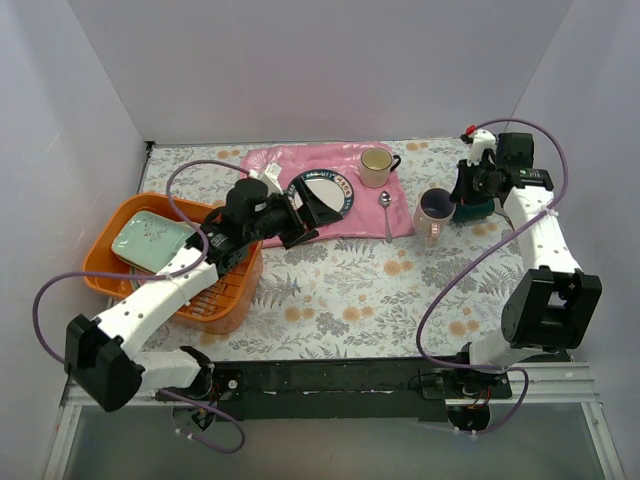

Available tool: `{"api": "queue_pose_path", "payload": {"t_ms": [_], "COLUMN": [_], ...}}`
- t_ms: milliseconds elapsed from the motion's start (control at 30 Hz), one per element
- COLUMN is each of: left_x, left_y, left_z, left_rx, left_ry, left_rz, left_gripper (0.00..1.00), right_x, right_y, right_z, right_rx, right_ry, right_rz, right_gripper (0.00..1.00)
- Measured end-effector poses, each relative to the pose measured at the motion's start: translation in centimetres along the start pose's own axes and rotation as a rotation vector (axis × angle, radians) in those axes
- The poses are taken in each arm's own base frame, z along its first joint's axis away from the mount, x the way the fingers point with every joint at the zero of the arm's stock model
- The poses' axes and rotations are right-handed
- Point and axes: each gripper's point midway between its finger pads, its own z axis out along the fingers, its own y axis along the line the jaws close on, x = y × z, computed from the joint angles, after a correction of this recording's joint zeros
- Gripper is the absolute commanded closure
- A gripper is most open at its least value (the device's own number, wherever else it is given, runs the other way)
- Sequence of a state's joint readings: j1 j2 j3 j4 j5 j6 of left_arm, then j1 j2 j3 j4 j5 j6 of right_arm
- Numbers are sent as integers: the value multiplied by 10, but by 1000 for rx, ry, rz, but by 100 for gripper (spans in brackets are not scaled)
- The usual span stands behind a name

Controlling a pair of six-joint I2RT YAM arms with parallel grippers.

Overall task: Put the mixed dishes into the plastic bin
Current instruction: Pick up the cup at the center of the board.

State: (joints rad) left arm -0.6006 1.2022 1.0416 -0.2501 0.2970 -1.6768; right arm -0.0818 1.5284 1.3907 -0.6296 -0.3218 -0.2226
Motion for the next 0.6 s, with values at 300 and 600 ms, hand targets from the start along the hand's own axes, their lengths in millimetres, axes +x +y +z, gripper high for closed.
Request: {"api": "queue_pose_path", "payload": {"t_ms": [300, 600], "left_x": [23, 51], "left_y": [-20, -20], "left_z": [79, 129], "left_rx": [-167, -381], "left_ry": [29, 10], "left_rz": [-30, -6], "left_gripper": [2, 2], "right_x": [22, 34], "right_y": [36, 67], "right_z": [-9, -7], "right_rx": [-75, -143], "right_ry": [26, 50], "right_rz": [-24, -53], "right_gripper": [99, 99]}}
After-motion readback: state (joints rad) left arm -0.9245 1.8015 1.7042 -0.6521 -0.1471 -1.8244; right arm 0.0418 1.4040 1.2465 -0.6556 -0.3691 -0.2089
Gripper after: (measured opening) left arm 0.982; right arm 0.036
